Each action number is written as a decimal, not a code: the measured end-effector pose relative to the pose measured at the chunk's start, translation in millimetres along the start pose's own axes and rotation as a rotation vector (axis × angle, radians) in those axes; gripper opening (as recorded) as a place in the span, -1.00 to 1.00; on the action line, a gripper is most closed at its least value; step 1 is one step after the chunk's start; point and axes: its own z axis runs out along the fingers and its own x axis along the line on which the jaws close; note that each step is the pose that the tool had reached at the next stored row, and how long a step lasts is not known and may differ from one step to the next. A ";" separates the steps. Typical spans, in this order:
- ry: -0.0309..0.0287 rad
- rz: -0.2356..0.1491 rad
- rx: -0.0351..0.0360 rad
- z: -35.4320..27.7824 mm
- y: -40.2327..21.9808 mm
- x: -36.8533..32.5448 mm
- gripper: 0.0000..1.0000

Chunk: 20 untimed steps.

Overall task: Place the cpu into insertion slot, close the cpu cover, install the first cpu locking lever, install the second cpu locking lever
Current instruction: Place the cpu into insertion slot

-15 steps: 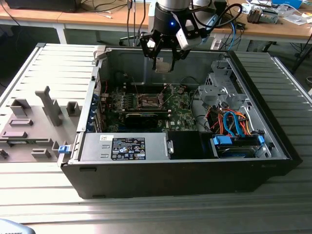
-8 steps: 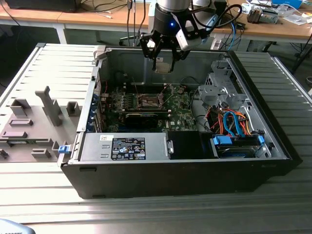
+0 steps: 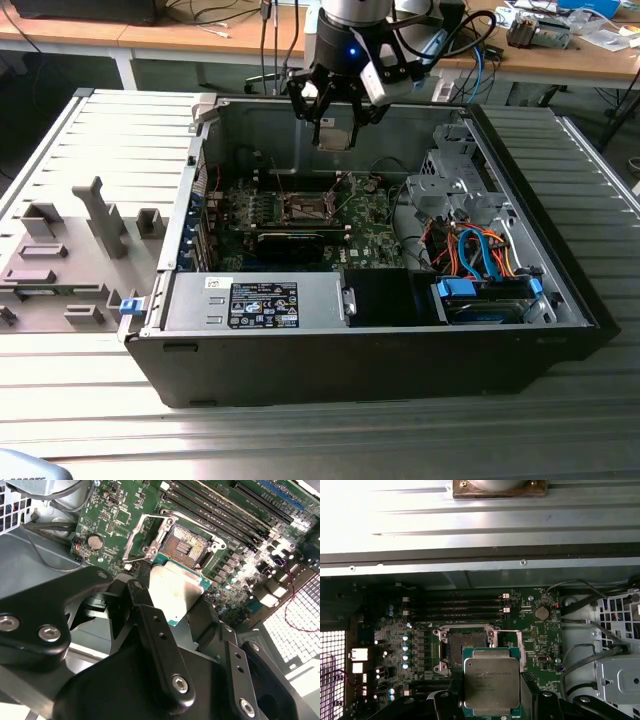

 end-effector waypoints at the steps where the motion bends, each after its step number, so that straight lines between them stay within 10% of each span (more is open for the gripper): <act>1: 0.0001 0.000 0.0000 0.2 0.0 0.0 0.08; 20: 0.0001 0.000 0.0000 4.0 -0.4 0.7 0.08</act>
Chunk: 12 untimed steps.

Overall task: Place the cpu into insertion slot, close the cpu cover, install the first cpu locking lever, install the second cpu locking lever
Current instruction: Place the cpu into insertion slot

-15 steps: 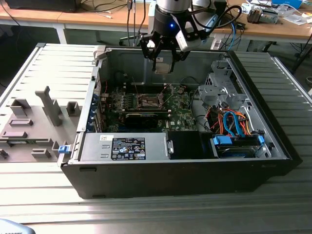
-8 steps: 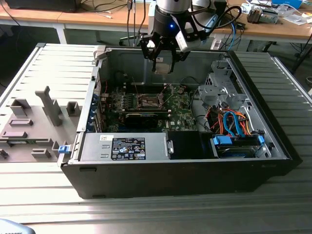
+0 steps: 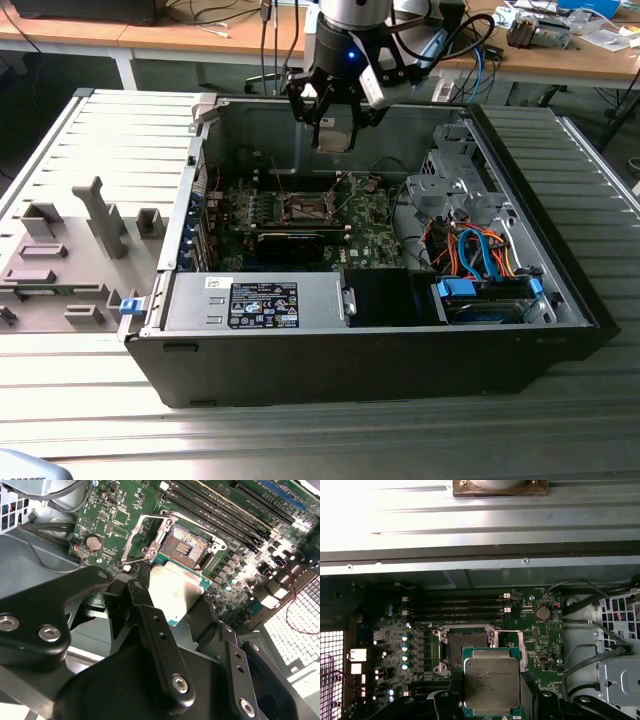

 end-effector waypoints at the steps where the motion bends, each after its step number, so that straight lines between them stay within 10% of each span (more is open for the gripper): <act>1: -0.0001 0.000 0.0000 0.2 0.0 0.0 0.08; 12: -0.0001 0.000 0.0000 2.4 -0.2 0.2 0.08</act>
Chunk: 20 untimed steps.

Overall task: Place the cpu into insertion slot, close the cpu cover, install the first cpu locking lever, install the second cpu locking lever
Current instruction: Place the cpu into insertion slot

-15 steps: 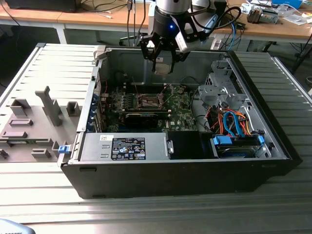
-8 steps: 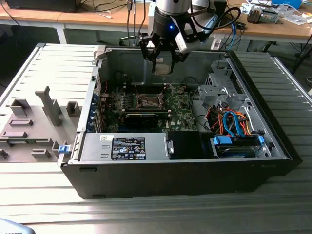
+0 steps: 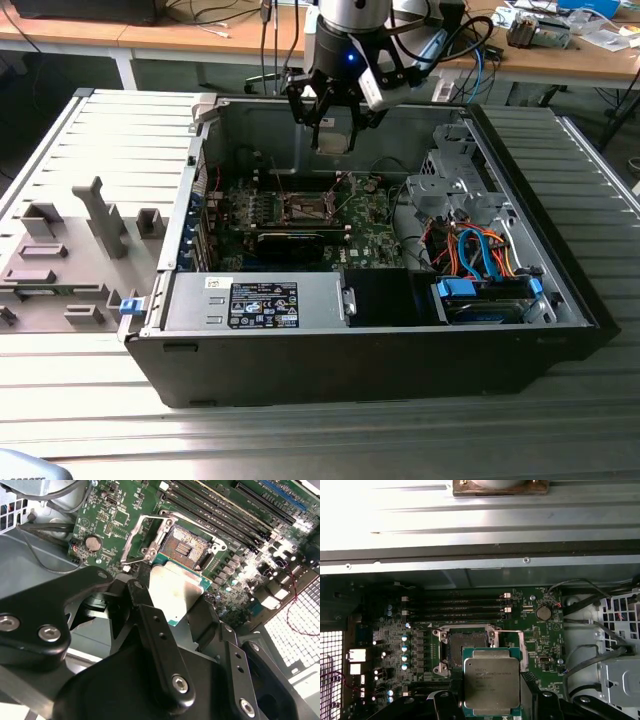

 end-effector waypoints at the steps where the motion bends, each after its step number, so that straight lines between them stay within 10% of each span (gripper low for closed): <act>1: 0.0000 0.000 0.0000 0.3 0.0 0.1 0.08; 20: 0.0001 0.000 0.0000 3.8 -0.4 0.9 0.08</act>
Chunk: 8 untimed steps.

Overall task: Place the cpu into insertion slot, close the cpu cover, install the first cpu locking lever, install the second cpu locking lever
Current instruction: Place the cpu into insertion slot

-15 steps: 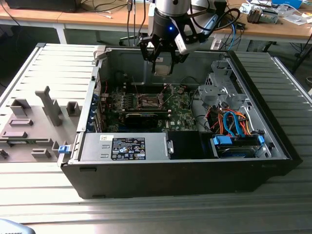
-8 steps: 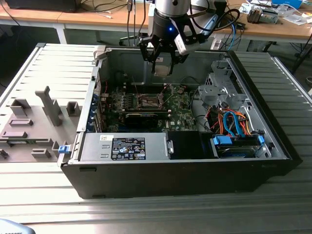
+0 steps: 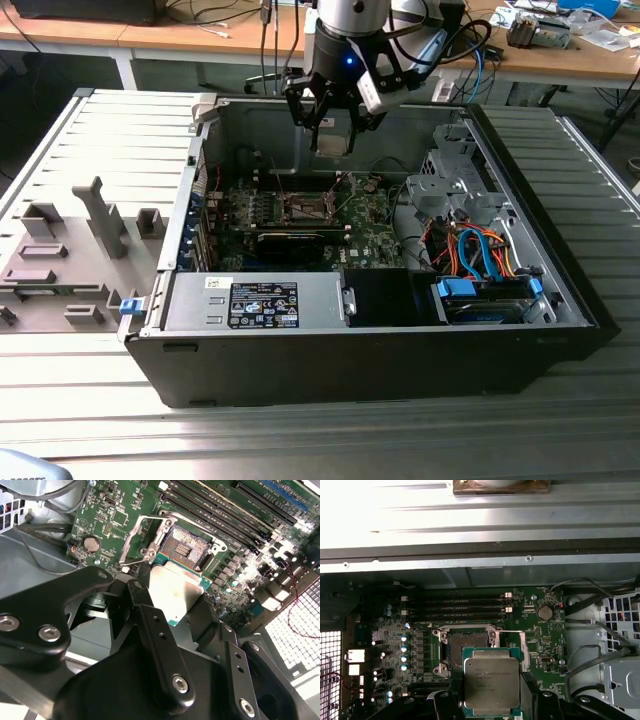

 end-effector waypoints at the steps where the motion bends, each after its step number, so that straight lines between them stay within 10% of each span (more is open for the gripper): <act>1: 0.0000 0.000 0.0001 0.1 0.0 0.0 0.08; 8: -0.0001 0.000 0.0000 1.8 -0.2 0.7 0.08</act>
